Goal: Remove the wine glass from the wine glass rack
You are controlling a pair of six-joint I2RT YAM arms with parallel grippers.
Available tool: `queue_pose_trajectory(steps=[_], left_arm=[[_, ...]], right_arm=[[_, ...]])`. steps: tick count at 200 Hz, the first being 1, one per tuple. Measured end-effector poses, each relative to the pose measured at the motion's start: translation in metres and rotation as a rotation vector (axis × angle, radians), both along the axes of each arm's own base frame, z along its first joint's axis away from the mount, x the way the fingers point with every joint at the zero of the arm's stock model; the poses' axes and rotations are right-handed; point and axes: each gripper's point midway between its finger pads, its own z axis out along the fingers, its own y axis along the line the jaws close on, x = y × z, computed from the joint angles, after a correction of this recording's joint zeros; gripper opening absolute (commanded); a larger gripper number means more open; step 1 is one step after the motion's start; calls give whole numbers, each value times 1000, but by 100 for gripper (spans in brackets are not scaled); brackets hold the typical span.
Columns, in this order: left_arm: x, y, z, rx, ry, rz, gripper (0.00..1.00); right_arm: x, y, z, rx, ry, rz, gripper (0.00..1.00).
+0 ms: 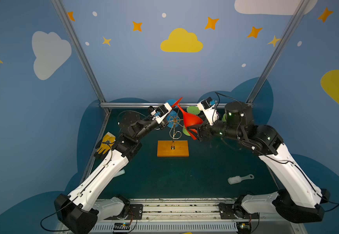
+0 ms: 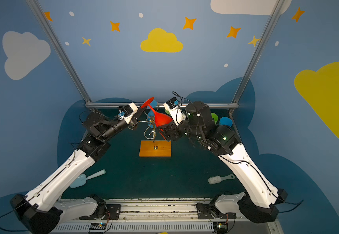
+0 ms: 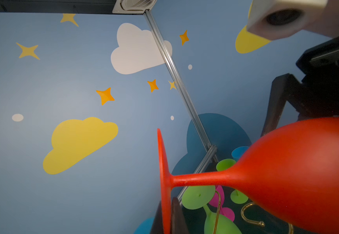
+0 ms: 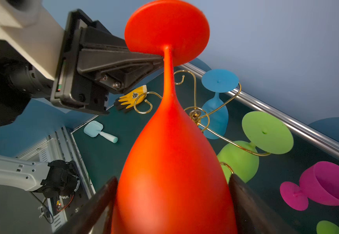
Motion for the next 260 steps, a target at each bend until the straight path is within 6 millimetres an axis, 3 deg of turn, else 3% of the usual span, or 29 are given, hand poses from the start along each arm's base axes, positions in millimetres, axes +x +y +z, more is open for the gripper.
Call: queue_pose_trajectory(steps=[28,77,132,174,204,260], left_arm=[[3,1,-1,-67,74,9,3],[27,23,-7,-182,202,93,3],[34,32,-9,-256,277,91,3],[31,28,-10,-268,297,63,3],[29,26,-10,-271,307,47,3],[27,23,-11,-273,320,24,3]], right_arm=[[-6,-18,17,98,-49,-13,84],[-19,-56,28,211,-91,-72,83],[-14,-77,27,262,-101,-149,67],[11,-74,21,270,-70,-176,62],[30,-62,10,271,-19,-154,63],[46,-38,14,305,19,-71,55]])
